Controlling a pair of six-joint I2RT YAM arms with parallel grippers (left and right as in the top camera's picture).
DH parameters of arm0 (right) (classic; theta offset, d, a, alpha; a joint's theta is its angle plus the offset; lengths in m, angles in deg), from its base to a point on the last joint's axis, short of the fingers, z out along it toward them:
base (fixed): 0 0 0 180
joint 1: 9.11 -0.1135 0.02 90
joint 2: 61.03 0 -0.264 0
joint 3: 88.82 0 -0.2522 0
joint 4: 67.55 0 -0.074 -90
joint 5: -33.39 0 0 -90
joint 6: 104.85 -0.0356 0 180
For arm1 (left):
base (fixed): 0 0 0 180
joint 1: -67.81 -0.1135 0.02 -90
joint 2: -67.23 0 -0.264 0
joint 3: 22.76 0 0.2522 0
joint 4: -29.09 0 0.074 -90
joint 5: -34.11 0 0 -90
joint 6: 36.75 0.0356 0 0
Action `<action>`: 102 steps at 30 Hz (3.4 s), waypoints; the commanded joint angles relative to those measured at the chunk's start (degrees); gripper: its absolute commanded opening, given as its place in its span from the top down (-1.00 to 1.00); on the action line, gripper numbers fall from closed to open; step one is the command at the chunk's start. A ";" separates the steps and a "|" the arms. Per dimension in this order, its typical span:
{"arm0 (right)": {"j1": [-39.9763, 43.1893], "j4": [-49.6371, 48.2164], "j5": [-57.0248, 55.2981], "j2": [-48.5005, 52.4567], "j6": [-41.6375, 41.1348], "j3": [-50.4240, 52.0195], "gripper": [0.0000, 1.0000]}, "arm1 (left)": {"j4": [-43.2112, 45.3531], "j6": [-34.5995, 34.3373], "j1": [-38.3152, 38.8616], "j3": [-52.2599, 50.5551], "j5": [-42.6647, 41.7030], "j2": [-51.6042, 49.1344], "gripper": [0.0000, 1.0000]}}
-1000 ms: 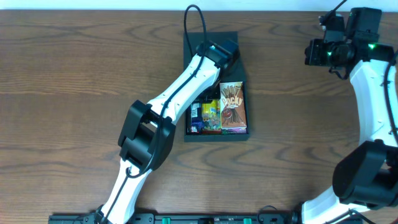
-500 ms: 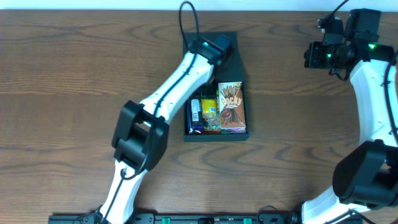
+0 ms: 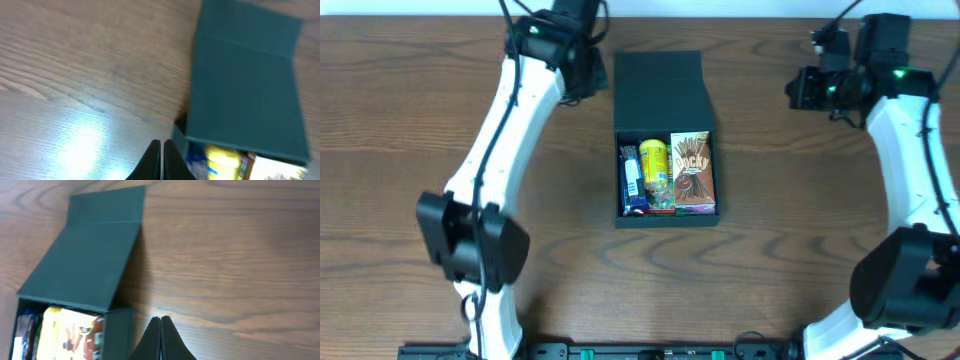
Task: Pack container
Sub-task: 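Raise both grippers to the lid's top edge behind the box, then push the lid forward with both grippers to close the box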
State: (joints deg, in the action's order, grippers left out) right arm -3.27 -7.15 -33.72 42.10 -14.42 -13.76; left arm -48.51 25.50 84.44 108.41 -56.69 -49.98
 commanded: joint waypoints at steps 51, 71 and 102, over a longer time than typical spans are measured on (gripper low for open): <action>-6.49 -32.09 43.63 27.91 -11.56 3.37 0.97 | 23.21 -0.02 -6.91 -0.35 -43.21 -23.52 0.89; -3.98 -20.98 44.17 8.96 5.38 3.37 0.97 | 17.62 24.20 -7.52 3.21 -46.80 -6.69 0.89; -4.00 11.34 9.90 -1.95 20.85 3.37 0.97 | -9.92 34.97 -0.81 3.19 -25.14 -0.37 0.88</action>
State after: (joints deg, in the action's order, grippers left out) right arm -7.11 3.86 -23.49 41.97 7.09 -10.11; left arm -56.81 62.00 84.15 110.59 -85.37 -52.21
